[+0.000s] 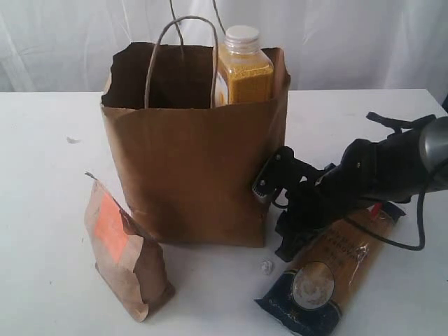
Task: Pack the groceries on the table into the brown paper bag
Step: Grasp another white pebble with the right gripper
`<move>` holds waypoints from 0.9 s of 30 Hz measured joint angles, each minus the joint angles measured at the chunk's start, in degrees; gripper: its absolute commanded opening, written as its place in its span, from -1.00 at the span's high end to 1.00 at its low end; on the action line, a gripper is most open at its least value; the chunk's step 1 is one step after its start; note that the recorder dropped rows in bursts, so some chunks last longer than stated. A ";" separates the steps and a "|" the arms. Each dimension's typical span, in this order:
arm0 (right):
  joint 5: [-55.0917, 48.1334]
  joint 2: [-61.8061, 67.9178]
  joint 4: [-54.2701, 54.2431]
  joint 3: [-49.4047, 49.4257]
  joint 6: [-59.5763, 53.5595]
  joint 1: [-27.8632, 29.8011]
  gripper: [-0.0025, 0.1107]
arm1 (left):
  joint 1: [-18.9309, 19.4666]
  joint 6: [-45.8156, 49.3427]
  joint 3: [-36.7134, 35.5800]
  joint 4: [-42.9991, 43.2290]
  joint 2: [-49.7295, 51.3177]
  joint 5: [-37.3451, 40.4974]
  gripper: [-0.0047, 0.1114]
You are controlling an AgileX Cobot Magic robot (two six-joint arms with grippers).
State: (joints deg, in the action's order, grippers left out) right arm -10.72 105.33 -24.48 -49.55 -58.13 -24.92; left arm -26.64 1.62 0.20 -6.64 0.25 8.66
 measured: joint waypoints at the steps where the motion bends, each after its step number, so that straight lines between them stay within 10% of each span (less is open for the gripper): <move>1: 0.54 0.25 -0.02 0.00 0.00 0.00 0.21 | 0.00 0.00 0.00 0.00 0.00 0.00 0.92; 11: 2.17 0.87 -0.46 0.00 0.00 0.00 0.95 | 0.00 0.00 0.00 0.00 0.00 0.00 0.92; 27: -7.35 -10.56 -0.26 0.52 7.10 0.00 0.96 | 0.00 0.00 0.00 0.00 0.00 0.00 0.92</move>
State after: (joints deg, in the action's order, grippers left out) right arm -18.07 94.77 -24.74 -49.03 -51.03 -24.92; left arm -26.64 1.62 0.20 -6.64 0.25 8.66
